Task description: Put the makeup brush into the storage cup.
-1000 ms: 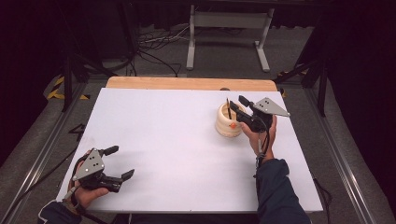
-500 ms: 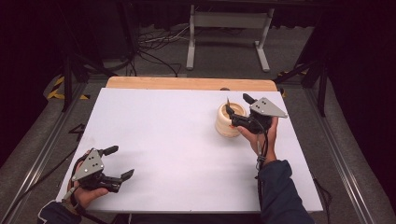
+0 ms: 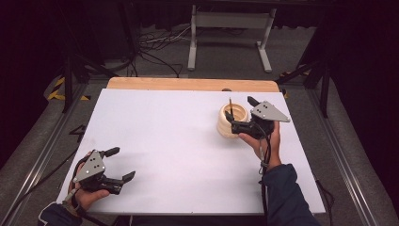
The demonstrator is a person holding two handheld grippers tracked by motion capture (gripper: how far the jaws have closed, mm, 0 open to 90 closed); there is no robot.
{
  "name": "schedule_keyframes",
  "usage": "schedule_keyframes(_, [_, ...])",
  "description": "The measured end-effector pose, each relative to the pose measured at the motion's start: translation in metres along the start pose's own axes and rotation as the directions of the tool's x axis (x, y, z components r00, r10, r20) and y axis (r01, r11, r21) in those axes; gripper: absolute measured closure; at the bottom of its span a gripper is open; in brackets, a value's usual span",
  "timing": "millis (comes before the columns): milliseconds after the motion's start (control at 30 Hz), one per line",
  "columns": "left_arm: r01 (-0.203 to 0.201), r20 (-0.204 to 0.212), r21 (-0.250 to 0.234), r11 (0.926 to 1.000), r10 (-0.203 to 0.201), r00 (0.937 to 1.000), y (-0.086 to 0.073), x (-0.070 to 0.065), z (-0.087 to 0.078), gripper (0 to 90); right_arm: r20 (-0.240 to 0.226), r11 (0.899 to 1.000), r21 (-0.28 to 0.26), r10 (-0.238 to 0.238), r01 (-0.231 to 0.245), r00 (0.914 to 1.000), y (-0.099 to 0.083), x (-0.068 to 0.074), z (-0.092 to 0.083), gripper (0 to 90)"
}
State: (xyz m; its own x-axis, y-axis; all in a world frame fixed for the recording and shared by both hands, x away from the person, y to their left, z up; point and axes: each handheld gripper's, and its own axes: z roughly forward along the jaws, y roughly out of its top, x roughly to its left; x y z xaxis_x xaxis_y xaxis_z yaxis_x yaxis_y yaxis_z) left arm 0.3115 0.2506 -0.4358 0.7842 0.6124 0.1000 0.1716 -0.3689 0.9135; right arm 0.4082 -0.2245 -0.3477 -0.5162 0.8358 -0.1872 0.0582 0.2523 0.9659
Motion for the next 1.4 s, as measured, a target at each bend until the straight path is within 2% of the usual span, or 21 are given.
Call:
schedule_keyframes(500, [0.002, -0.01, -0.012, 0.9999, -0.003, 0.9999, 0.0, 0.0, -0.001, 4.9, -0.003, 0.998, -0.062, -0.017, 0.017, 0.9999, 0.001, 0.004, -0.017, 8.0])
schedule_keyframes(1400, [0.002, -0.017, -0.005, 1.0, -0.002, 0.9999, 0.0, 0.0, 0.0, 4.9, -0.003, 0.995, -0.063, -0.082, 0.081, 0.9966, -0.002, 0.008, -0.041, 8.5])
